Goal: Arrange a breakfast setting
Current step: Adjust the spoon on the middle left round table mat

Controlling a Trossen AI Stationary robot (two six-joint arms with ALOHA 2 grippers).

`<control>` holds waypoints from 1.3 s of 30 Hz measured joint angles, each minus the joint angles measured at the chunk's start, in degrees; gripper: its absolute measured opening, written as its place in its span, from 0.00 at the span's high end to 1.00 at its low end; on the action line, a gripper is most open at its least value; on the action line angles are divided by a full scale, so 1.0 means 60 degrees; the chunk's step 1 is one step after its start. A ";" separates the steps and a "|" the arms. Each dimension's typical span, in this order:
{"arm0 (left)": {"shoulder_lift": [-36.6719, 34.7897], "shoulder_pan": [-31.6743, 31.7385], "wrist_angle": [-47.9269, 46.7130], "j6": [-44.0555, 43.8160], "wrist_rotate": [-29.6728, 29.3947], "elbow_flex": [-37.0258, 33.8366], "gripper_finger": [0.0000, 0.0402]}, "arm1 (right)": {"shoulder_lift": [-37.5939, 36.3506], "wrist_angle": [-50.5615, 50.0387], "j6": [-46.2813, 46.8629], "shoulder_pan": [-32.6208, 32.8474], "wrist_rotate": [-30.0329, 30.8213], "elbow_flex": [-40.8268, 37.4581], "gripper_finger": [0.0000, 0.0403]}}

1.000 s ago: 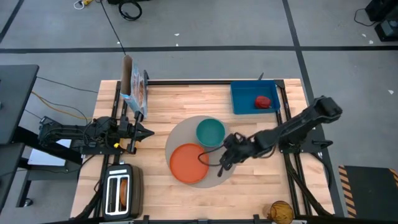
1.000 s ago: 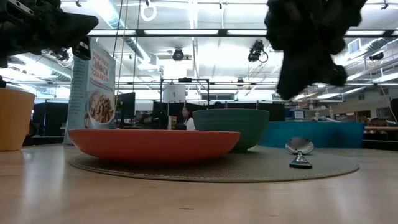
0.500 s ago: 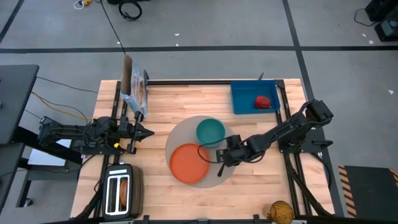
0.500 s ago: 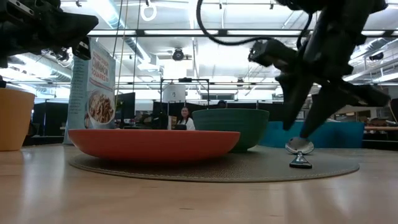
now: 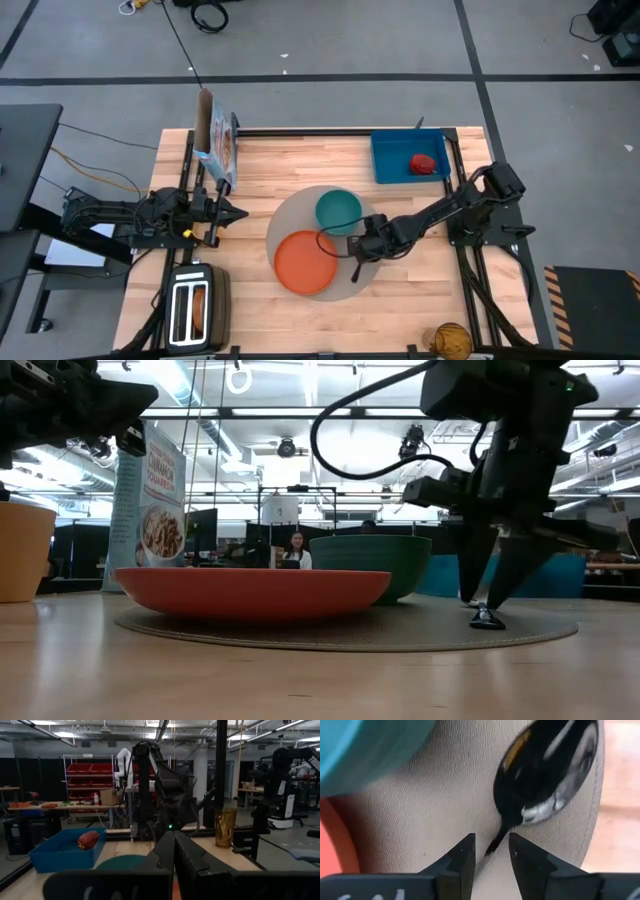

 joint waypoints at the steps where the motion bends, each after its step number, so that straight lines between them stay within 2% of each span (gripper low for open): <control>1: -0.0002 0.0000 -0.0038 0.0002 0.0000 -0.0002 0.98 | 0.0001 -0.0033 -0.0106 -0.0038 -0.0036 0.0000 0.70; 15: -0.0004 0.0001 -0.0004 0.0003 0.0000 0.0000 0.98 | -0.0007 -0.0660 -0.1047 -0.0164 -0.0239 0.0194 0.95; 21: -0.0004 0.0001 -0.0004 0.0002 0.0000 -0.0004 0.98 | -0.0007 -0.1802 -0.0911 -0.0315 0.0046 0.0565 0.92; 29: -0.0004 -0.0002 -0.0004 0.0004 0.0000 -0.0001 0.98 | -0.0007 -0.1850 -0.0780 -0.1010 0.0030 0.0565 0.92; 33: -0.0004 -0.0002 -0.0004 0.0002 0.0000 -0.0002 0.98 | -0.0007 -0.1751 -0.0760 -0.1225 -0.0294 0.0565 0.93; 39: -0.0004 -0.0002 -0.0004 0.0003 0.0000 0.0000 0.98 | -0.0007 -0.1708 -0.0782 -0.1415 -0.0297 0.0565 0.89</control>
